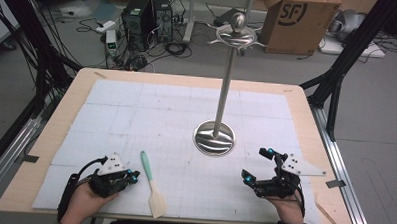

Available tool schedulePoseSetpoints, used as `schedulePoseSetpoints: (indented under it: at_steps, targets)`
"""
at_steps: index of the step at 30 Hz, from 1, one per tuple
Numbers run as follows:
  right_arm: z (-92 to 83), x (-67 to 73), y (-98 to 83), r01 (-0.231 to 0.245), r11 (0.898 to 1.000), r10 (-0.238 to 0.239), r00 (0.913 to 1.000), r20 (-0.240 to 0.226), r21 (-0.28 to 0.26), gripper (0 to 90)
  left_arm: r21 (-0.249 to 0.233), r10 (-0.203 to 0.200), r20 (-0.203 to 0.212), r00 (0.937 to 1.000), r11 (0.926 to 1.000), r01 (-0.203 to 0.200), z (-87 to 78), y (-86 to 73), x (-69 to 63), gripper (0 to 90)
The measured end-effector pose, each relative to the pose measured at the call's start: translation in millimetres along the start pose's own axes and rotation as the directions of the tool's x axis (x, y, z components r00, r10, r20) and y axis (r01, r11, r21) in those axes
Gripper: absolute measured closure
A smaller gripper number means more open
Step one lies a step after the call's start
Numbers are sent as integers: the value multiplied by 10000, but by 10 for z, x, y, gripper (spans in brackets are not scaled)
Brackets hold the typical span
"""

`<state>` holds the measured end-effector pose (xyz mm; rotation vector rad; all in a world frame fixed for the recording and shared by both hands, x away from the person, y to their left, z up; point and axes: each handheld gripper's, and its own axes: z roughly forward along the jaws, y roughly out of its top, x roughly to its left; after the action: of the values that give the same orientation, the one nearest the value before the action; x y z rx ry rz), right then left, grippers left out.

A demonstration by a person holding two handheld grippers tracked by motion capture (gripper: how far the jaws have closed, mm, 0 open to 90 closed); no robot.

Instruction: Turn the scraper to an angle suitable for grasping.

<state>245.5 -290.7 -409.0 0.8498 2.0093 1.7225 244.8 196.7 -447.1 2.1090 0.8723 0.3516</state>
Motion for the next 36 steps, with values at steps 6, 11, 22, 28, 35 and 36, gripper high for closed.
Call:
schedulePoseSetpoints:
  at_steps: [6, 11, 22, 28, 35, 36]
  targets:
    - [-10, -8, 0, -41, 10000, 41, 10000, 41, -27, 4, -305, -655, -1, 9979, 9974, 655, 196, 123, 105, 899]
    - [-8, -12, -1, -39, 10000, 39, 10000, 20, -27, 3, -219, -566, 116, 9983, 9981, 568, 340, 247, 77, 899]
    - [3, -19, -3, -24, 10000, 24, 10000, 18, -17, 4, -40, 698, 790, 9944, 9976, -697, 700, 535, -379, 899]
    - [0, -8, -2, -47, 10000, 47, 10000, -10, -13, 4, -157, 1010, 862, 9912, 9949, -1000, 748, 572, -483, 899]
    - [-15, -27, 0, -74, 9999, 74, 10000, 32, -102, 4, -682, 1803, 1446, 9729, 9827, -1720, 494, 510, -741, 899]
    - [-12, -27, -2, -82, 9999, 83, 10000, 23, -82, 4, -612, 1887, 1524, 9701, 9815, -1813, 465, 487, -784, 899]
